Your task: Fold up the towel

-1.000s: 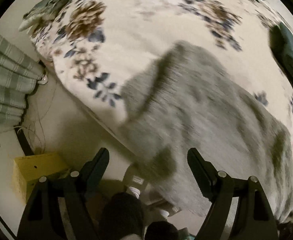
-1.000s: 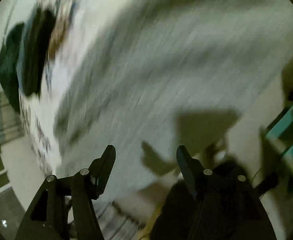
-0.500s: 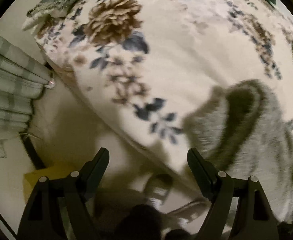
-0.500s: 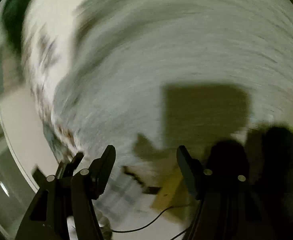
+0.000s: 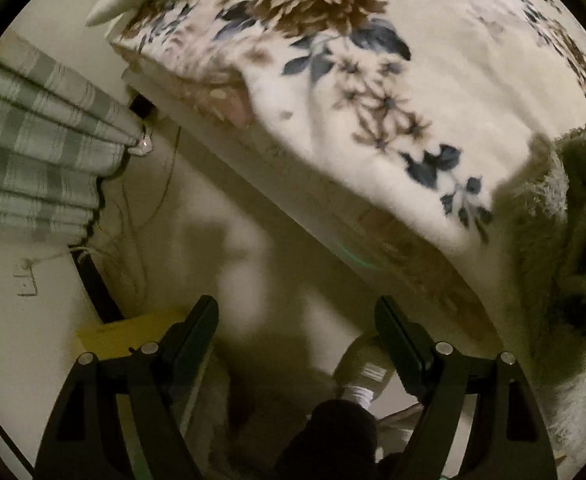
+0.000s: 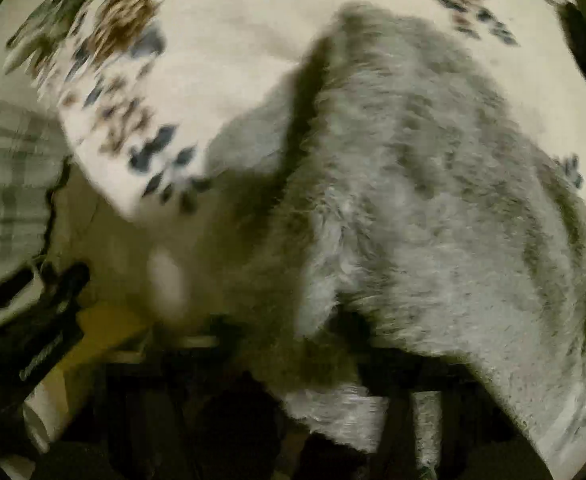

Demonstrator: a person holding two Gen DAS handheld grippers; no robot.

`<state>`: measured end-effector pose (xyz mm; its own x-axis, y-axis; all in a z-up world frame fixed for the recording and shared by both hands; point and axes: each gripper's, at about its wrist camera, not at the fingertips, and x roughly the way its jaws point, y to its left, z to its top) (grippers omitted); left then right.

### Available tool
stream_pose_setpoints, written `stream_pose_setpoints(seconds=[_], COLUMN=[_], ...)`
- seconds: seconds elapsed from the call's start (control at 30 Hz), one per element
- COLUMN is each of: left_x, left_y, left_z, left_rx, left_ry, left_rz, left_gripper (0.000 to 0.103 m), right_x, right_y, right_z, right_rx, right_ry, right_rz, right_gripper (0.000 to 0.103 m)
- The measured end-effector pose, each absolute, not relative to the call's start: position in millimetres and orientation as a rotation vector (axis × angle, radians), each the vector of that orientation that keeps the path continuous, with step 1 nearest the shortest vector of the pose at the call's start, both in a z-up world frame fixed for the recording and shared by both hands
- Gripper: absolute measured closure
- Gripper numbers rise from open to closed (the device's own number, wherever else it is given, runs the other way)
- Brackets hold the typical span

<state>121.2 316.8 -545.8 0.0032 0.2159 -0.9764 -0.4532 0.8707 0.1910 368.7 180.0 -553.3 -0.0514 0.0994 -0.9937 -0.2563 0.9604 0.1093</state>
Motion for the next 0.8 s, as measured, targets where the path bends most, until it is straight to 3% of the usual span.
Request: stream_pose_setpoints(seconds=[0.17,0.27,0.47,0.63,0.73,0.77,0.8], left_x=[114.6,114.6,117.5,122.8,128.7,132.2,136.4], left_y=[322.9,328.5,335.2,335.5,330.6,327.0,322.2], left_z=[-547.8,-547.9,-541.1,-535.8,-524.3,-519.0,-514.4], left_rx=[-0.266,-0.308,-0.305,-0.344,-0.399,-0.421,-0.443], left_ry=[1.455,1.451,1.423,1.412,1.386,1.378,1.372], left_rz=[0.516,0.509,0.501,0.479,0.418,0.394,0.369], left_gripper=[0.023,0.023,0.023,0.023,0.023,0.023,0.023], right_x=[391.0,405.5,418.7,420.3,416.5,415.0,412.6], right_y=[123.7,124.3,160.0,185.2,166.6,156.1,142.3], right_z=[-521.6,-504.6,-493.4,-542.9,-564.7,-562.2,-555.3], right_rx=[0.349,0.466,0.413,0.372,0.548,0.616,0.675], right_ry=[1.616,1.585,1.56,1.59,1.667,1.658,1.638], right_rz=[0.169,0.144,0.185,0.168,0.241,0.272,0.287], right_gripper=[0.09,0.09,0.09,0.088,0.058,0.041,0.034])
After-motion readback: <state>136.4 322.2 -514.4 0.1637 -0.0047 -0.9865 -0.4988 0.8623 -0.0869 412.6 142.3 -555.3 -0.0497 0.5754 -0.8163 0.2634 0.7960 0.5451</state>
